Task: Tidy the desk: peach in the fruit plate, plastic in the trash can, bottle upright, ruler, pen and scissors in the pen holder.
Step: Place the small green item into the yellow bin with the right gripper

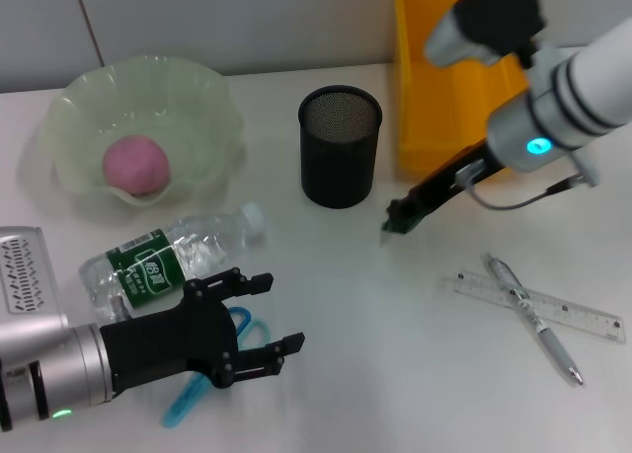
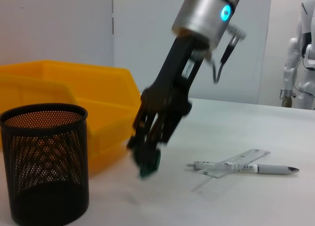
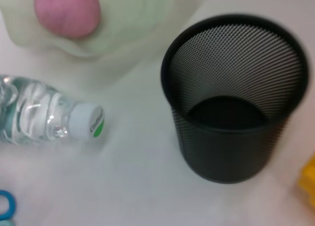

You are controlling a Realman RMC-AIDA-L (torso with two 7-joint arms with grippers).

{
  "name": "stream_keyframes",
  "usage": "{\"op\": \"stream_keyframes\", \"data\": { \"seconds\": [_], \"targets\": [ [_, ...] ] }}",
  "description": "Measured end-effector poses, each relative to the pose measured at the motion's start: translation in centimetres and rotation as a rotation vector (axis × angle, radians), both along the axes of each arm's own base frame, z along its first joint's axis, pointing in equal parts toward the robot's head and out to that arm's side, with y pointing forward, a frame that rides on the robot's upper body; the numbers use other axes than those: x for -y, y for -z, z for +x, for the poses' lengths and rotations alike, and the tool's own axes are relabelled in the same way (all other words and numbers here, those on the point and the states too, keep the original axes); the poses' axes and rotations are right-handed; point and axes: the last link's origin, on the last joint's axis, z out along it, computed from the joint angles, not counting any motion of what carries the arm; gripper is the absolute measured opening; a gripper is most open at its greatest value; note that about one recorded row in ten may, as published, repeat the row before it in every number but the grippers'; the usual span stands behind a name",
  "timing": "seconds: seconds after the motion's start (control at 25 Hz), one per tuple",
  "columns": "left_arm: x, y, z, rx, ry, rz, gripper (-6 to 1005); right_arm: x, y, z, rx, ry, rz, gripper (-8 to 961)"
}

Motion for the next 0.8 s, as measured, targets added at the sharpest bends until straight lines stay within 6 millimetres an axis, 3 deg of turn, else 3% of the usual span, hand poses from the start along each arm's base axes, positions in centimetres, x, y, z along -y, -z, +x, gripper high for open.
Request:
{"op": "stream_keyframes", "data": {
  "seconds": [0.24,0.48,0.64,0.8],
  "targets": [
    [0.0,0.0,0.0,0.000,0.000,0.000,801,0.5,-5.3,-1.1,-0.054,-0.023,0.143,445],
    [-0.1,0.0,0.1,0.001,0.002,0.000,801,-0.3,-9.4,-0.7,-0.083,-0.027,0.310,459],
    [0.0,0.1,0.1,0.002,0.000,-0.004,801,-1.3,-11.1,0.0,-0.045,-0.031,0.408,467],
    [-0.1,0.1,0.2,0.002,0.002,-0.006,801,-2.5,-11.0,0.4,-0.021,-0.068,0.471,476]
  ]
}}
